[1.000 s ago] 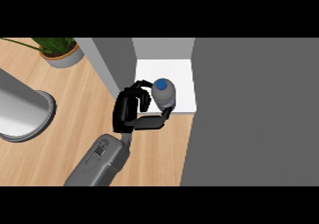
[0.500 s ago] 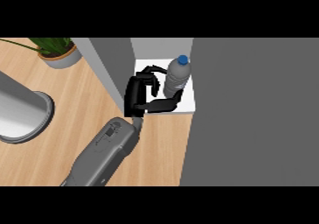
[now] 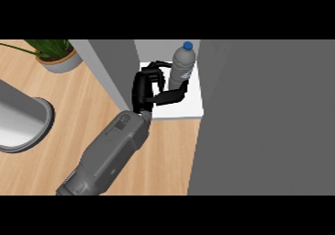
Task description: Pick up the bottled water, place it into the cabinet and close the cabinet
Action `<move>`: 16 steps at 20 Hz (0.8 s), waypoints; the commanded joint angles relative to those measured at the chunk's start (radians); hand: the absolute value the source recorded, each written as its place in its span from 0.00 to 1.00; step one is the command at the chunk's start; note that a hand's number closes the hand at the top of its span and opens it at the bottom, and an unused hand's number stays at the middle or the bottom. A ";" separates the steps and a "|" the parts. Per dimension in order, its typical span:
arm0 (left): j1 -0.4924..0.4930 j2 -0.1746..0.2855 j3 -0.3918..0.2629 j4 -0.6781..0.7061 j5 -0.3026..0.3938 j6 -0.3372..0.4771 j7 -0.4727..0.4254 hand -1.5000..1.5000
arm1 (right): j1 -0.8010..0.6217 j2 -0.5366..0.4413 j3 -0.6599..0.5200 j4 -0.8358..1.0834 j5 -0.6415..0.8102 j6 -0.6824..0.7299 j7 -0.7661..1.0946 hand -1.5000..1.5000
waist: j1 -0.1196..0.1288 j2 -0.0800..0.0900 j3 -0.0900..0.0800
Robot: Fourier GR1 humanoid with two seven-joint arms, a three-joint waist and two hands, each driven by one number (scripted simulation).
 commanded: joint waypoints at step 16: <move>-0.299 0.005 0.075 0.500 0.006 0.090 -0.150 1.00 | 0.061 -0.033 -0.058 -0.110 -0.078 0.063 0.002 0.00 | -0.022 0.010 0.000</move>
